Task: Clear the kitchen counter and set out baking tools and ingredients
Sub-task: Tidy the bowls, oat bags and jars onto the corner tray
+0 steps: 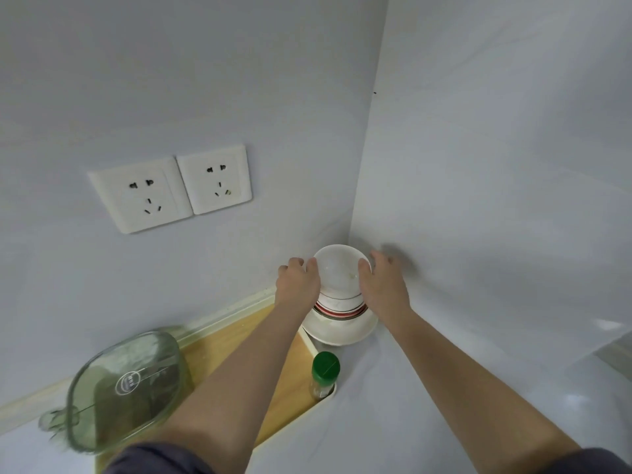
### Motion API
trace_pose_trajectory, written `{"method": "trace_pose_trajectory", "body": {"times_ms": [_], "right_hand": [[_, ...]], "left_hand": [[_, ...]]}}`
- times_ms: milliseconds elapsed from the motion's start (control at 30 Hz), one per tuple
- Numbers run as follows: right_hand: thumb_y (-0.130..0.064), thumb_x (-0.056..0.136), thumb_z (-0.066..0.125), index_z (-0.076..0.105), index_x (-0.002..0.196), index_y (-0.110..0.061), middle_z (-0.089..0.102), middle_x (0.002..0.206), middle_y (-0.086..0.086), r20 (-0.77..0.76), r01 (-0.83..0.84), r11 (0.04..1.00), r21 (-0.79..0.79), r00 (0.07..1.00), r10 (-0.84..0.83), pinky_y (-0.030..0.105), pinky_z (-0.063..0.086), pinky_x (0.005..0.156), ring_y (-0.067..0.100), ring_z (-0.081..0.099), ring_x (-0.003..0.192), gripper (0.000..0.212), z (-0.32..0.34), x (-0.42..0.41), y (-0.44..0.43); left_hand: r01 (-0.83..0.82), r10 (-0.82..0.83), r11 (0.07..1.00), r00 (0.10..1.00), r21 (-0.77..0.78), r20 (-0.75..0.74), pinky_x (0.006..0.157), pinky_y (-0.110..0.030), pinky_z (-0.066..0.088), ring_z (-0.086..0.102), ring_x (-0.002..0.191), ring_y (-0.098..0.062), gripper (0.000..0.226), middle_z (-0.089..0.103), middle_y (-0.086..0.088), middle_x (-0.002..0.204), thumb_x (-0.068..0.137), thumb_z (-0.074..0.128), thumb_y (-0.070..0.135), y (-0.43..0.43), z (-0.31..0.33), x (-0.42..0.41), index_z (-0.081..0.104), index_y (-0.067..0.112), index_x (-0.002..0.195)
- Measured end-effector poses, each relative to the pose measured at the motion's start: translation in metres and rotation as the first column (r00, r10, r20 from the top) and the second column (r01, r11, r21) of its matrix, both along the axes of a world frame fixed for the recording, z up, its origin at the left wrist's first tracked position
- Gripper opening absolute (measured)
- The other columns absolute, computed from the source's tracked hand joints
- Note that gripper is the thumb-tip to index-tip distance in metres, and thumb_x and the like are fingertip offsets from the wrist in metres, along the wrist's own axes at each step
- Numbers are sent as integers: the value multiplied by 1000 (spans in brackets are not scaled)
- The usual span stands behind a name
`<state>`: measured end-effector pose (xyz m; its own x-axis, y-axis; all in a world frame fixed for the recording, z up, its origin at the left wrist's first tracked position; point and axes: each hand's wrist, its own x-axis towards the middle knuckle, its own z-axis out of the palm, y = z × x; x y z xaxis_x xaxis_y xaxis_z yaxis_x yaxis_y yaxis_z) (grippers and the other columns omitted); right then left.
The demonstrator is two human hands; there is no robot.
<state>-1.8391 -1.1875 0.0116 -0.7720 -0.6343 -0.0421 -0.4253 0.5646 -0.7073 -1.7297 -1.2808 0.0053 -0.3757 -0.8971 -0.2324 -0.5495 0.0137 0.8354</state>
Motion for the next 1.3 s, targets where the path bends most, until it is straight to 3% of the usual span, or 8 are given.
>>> {"method": "trace_pose_trajectory", "body": {"times_ms": [200,333,433,500,700,767,1067,1300], "right_hand": [[-27,98,43,51,129,-17,47,129,3,-6,-54,969,-241,999,54,31,42,91,20,54,108,33,21,61,29],[-26,99,44,59,118,-17,58,118,1,86,-118,919,-377,983,162,18,42,81,12,55,96,25,32,129,50],[-38,92,44,63,106,-20,64,101,-4,133,-148,871,-468,963,235,34,51,84,17,62,88,29,41,181,64],[-41,89,43,63,101,-23,65,95,-10,160,-179,846,-503,942,294,32,51,79,18,63,85,30,49,214,78],[-32,96,45,64,101,-25,67,93,-11,199,-310,767,-562,849,490,14,43,65,7,62,76,21,76,326,136],[-24,100,44,64,103,-23,68,94,-8,193,-366,736,-569,811,552,15,44,66,8,63,75,20,82,363,158],[-30,97,43,63,98,-26,69,89,-6,201,-552,620,-557,635,746,17,45,67,9,63,73,21,96,556,263],[-18,101,43,65,102,-21,69,90,-4,185,-667,498,-555,484,855,27,51,76,7,64,77,22,114,674,288]], "left_hand": [[24,-62,978,982,-209,-178,81,-23,34,50,102,-12,18,56,6,108,99,40,26,49,30,81,55,20,106],[-65,-4,972,956,-225,-292,76,-21,44,59,92,-9,19,65,8,95,98,44,21,90,40,156,64,18,97],[-131,47,967,936,-221,-347,80,-25,48,62,90,-5,21,68,11,91,97,47,16,120,48,206,67,21,91],[-173,76,958,921,-228,-381,80,-22,48,62,89,-5,23,68,11,89,97,47,13,141,60,239,66,23,89],[-298,168,913,896,-278,-411,72,-9,43,61,86,1,27,68,15,86,96,48,10,213,91,358,65,29,88],[-318,185,899,899,-301,-397,73,-8,42,61,88,2,27,68,16,87,96,48,10,238,96,399,64,30,87],[-469,345,808,867,-356,-359,71,-6,43,61,86,2,20,68,17,92,96,48,19,364,110,608,66,29,96],[-645,496,672,756,-363,-427,66,-25,52,63,79,-8,25,69,18,87,96,48,16,419,125,722,64,34,90]]}}
